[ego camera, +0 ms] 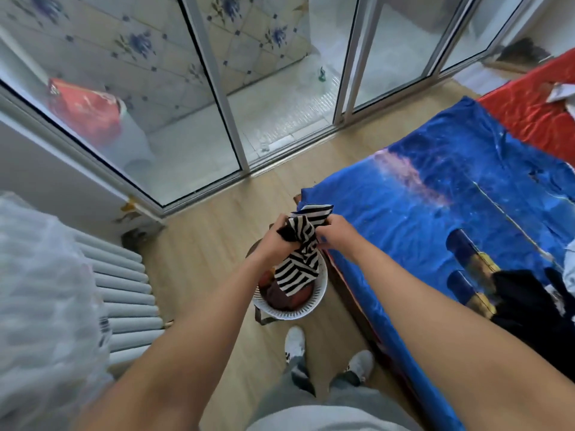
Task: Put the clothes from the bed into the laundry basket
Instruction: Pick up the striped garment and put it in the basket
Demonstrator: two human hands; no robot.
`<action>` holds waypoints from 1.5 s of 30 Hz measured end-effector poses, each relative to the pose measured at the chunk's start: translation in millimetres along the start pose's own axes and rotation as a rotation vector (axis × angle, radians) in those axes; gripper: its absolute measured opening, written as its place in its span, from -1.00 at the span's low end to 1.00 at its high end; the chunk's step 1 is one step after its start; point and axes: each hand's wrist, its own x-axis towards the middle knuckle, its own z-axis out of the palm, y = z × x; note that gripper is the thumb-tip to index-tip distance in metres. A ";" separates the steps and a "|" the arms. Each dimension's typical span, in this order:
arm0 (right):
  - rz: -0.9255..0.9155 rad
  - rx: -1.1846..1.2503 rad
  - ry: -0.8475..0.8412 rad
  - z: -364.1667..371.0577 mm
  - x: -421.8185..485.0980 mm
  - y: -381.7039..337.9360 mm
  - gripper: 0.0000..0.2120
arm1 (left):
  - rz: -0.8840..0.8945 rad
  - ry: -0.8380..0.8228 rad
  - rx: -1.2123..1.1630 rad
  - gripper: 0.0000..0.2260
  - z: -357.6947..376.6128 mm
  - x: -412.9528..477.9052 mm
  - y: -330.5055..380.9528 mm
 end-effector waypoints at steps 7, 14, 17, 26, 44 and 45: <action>0.099 -0.102 -0.074 24.1 18.1 13.7 -0.72 | -0.092 0.041 0.080 -0.57 -12.0 -5.6 -33.2; 0.213 -0.320 -0.029 38.0 39.9 43.6 -0.77 | -0.288 0.087 0.131 -0.53 0.8 15.8 -79.2; 0.232 -0.420 -0.038 38.9 48.1 62.1 -0.70 | -0.429 0.090 0.198 -0.45 5.3 21.2 -99.1; 0.250 -0.471 -0.092 59.5 60.9 79.1 -0.60 | -0.551 0.026 0.189 -0.47 5.0 25.3 -122.8; 0.164 -0.292 0.101 -21.4 -9.7 71.5 -0.61 | -0.259 -0.135 0.375 -0.61 72.1 31.3 -6.4; 0.172 -0.263 0.127 -38.8 -16.4 77.8 -0.59 | -0.230 -0.149 0.395 -0.61 87.2 34.3 5.0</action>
